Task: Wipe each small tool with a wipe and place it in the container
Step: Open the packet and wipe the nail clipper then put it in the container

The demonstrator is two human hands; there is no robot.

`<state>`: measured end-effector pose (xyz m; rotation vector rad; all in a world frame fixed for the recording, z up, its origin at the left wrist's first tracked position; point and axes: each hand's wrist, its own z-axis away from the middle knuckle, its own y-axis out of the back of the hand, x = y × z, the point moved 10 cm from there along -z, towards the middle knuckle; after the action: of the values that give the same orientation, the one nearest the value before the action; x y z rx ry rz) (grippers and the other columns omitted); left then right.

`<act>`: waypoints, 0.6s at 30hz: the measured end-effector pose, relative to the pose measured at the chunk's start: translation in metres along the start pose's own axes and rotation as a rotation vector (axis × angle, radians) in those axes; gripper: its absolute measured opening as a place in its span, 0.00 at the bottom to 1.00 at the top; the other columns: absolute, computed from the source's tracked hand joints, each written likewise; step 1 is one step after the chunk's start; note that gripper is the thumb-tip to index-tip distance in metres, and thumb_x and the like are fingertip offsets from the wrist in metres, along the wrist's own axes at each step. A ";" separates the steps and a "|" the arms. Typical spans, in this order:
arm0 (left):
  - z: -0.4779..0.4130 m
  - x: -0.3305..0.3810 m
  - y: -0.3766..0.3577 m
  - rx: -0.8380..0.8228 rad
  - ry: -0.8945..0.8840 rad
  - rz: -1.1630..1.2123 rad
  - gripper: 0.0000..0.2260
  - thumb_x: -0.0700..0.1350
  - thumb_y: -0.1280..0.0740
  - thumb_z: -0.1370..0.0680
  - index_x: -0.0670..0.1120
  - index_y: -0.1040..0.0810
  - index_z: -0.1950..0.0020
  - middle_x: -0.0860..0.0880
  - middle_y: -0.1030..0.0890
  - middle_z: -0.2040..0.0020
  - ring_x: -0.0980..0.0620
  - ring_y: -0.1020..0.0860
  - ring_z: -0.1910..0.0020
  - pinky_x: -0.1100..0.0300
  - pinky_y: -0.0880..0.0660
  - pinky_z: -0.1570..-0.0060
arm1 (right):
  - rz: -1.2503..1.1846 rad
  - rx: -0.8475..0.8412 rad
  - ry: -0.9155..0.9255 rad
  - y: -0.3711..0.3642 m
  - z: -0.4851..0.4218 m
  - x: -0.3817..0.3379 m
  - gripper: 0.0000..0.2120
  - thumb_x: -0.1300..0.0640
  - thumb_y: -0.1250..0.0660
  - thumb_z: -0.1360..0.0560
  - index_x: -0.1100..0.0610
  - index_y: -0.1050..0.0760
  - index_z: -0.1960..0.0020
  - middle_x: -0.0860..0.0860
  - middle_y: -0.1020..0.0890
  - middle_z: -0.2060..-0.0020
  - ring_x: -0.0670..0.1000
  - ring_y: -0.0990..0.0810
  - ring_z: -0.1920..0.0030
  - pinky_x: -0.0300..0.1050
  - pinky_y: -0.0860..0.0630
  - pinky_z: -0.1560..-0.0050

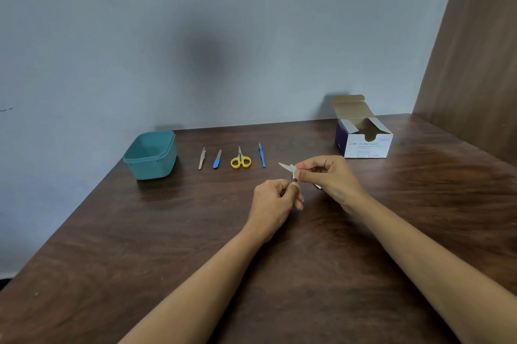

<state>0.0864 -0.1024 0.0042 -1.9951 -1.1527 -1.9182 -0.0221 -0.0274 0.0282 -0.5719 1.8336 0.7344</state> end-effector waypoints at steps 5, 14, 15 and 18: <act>-0.001 0.000 -0.002 -0.008 -0.011 -0.045 0.15 0.44 0.39 0.19 0.44 0.18 0.62 0.52 0.19 0.71 0.61 0.25 0.71 0.73 0.31 0.68 | 0.004 0.028 0.002 -0.001 0.002 0.004 0.05 0.63 0.26 0.30 0.62 0.17 0.54 0.56 0.15 0.61 0.43 0.19 0.63 0.34 0.23 0.60; -0.001 0.002 -0.003 -0.007 -0.012 -0.031 0.16 0.44 0.39 0.19 0.43 0.18 0.62 0.52 0.20 0.71 0.61 0.26 0.71 0.72 0.30 0.67 | -0.079 0.034 -0.160 -0.003 -0.002 0.023 0.04 0.58 0.30 0.26 0.57 0.16 0.56 0.40 0.23 0.76 0.40 0.27 0.71 0.32 0.33 0.66; -0.001 0.002 -0.002 0.002 -0.004 -0.018 0.16 0.44 0.39 0.19 0.43 0.18 0.63 0.52 0.20 0.72 0.61 0.26 0.73 0.72 0.30 0.67 | -0.133 0.034 -0.188 -0.004 -0.002 0.026 0.05 0.58 0.30 0.26 0.57 0.16 0.55 0.41 0.24 0.76 0.42 0.30 0.70 0.34 0.34 0.66; -0.001 -0.001 0.001 0.023 0.044 0.069 0.16 0.44 0.39 0.20 0.45 0.18 0.64 0.53 0.21 0.73 0.61 0.28 0.74 0.67 0.30 0.67 | -0.188 0.023 -0.157 -0.008 -0.002 0.023 0.06 0.59 0.33 0.24 0.59 0.17 0.54 0.43 0.23 0.74 0.42 0.30 0.68 0.38 0.34 0.63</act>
<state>0.0859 -0.1042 0.0038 -1.9445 -1.0766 -1.8963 -0.0262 -0.0352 0.0057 -0.6434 1.6175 0.6131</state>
